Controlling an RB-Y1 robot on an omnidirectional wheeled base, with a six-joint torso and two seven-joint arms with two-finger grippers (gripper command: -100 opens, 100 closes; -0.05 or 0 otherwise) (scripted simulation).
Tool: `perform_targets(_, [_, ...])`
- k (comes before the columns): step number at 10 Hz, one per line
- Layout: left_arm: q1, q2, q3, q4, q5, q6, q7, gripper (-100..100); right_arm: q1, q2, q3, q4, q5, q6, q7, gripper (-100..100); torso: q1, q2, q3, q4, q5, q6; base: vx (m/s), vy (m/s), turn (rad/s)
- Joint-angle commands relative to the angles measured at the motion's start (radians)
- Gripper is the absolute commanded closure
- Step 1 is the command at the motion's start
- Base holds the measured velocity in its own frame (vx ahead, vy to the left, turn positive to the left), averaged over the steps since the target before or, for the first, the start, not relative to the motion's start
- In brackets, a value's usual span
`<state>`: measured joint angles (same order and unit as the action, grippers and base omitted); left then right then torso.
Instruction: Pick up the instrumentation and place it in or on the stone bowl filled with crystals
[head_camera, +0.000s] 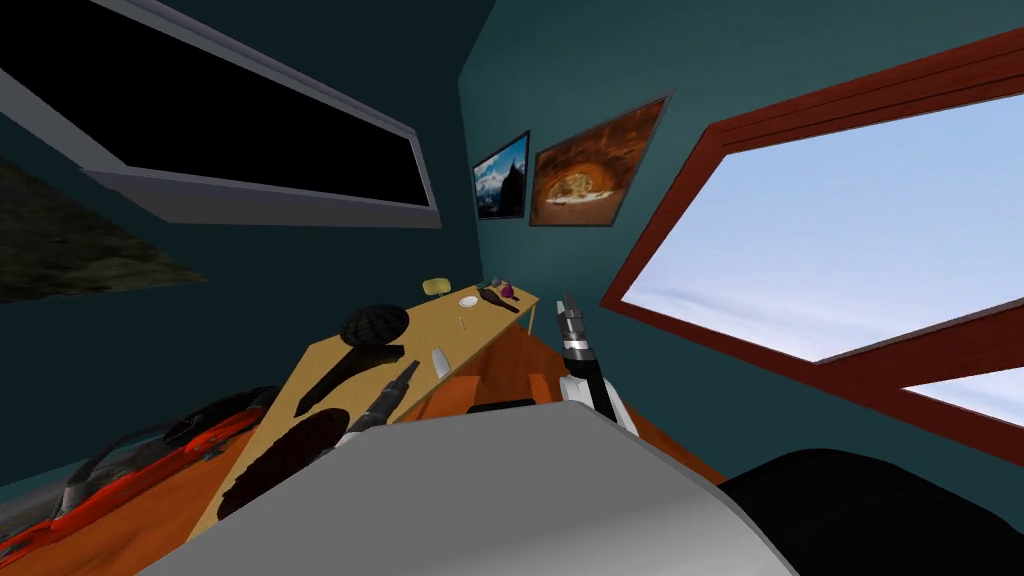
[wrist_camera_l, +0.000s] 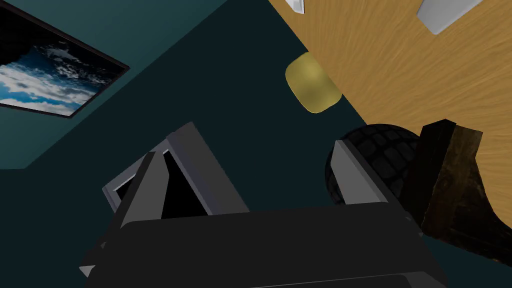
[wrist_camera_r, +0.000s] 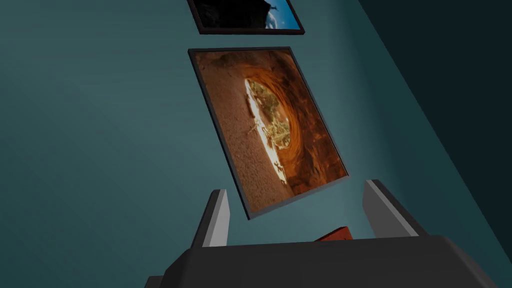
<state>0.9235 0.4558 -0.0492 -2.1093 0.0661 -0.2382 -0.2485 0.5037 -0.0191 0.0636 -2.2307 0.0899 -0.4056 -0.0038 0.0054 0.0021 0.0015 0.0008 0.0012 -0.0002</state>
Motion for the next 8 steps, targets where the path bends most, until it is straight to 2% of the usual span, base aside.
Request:
perform_targets(1, [0.026, 0.035, 0.0, 0.034, 0.04, 0.048, -0.025, -100, 0.0, 0.0, 0.0, 0.0, 0.0, 0.0, 0.0, 0, 0.0, 0.0, 0.0, 0.0, 0.0, 0.0, -0.04, 0.022, -0.359])
perform_targets(2, [0.05, 0.06, -0.002, 0.065, 0.07, 0.073, -0.05, -100, 0.0, 0.0, 0.0, 0.0, 0.0, 0.0, 0.0, 0, 0.0, -0.002, -0.001, 0.0, 0.0, 0.0, -0.036, 0.021, -0.436])
perform_targets(3, [0.05, 0.06, -0.002, 0.065, 0.076, 0.079, -0.05, -100, 0.0, 0.0, 0.0, 0.0, 0.0, 0.0, 0.0, 0, 0.001, -0.002, -0.001, -0.001, 0.0, 0.0, -0.024, 0.018, -0.278])
perform_targets(4, [0.074, 0.085, -0.005, 0.098, 0.116, 0.111, -0.076, -100, 0.0, 0.0, 0.0, 0.0, 0.0, 0.0, 0.0, 0, 0.0, -0.003, -0.002, -0.001, 0.0, 0.0, -0.016, 0.007, -0.384])
perform_targets(5, [0.074, 0.085, -0.005, 0.098, 0.116, 0.111, -0.076, -100, 0.0, 0.0, 0.0, 0.0, 0.0, 0.0, 0.0, 0, -0.001, -0.004, -0.002, -0.001, 0.0, 0.0, -0.013, 0.008, -0.254])
perform_targets(7, [0.116, 0.131, -0.01, 0.167, 0.191, 0.17, -0.129, -100, 0.0, 0.0, 0.0, 0.0, 0.0, 0.0, 0.0, 0, 0.0, -0.005, -0.003, -0.001, 0.0, 0.0, -0.003, 0.006, -0.411])
perform_targets(8, [0.116, 0.131, -0.01, 0.167, 0.207, 0.175, -0.129, -100, 0.0, 0.0, 0.0, 0.0, 0.0, 0.0, 0.0, 0, 0.0, -0.005, -0.003, -0.001, 0.0, 0.0, 0.002, 0.015, -0.242])
